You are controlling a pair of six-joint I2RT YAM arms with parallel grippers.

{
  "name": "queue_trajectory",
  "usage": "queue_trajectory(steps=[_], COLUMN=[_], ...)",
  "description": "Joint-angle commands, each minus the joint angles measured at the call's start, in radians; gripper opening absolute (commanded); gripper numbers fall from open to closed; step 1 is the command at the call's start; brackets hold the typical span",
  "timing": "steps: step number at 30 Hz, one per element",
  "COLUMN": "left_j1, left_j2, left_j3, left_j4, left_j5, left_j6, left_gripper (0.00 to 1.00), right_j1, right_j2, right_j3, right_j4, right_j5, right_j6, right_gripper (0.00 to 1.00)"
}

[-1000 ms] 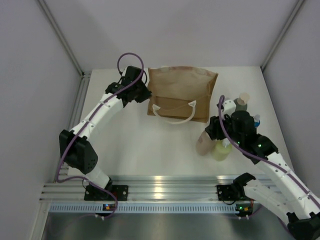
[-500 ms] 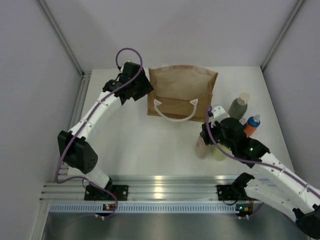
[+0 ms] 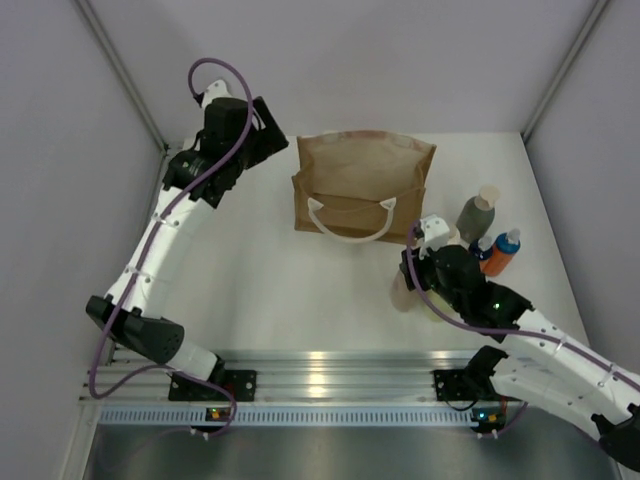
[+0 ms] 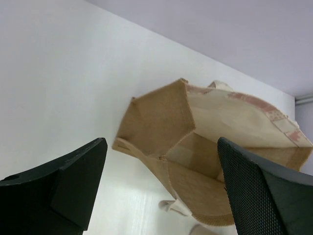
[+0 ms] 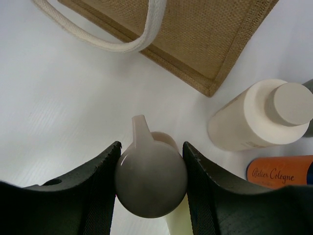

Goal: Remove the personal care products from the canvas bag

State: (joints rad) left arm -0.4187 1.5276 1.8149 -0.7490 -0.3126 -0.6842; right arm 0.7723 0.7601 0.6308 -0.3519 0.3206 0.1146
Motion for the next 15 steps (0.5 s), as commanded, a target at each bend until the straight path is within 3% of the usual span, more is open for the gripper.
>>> queue_trajectory(steps=[1,2,3,6,15], left_j1=[0.017,0.018,0.018,0.018,0.020], left_j2=[-0.066,-0.075,-0.079,-0.103,-0.198], left_j3=[0.055,0.057,0.054,0.029,-0.114], left_j4=[-0.033,-0.036,-0.036,-0.036,-0.041], left_j5=[-0.129,-0.135,-0.134,-0.134,-0.148], left_j6=[0.101,0.110,0.120,0.149,0.222], left_gripper=[0.99,0.99,0.99,0.99,0.99], right_j1=[0.027,0.028,0.031,0.032,0.028], right_j2=[-0.033,-0.033,-0.033,-0.045,-0.050], right_j3=[0.001,0.001,0.010,0.044,0.271], right_j4=[0.139,0.137,0.131,0.122,0.012], right_j5=[0.026,0.023,0.025,0.032,0.156], right_j6=[0.045,0.049,0.054,0.056,0.014], right_gripper=[0.30,0.35,0.53,0.79,0.93])
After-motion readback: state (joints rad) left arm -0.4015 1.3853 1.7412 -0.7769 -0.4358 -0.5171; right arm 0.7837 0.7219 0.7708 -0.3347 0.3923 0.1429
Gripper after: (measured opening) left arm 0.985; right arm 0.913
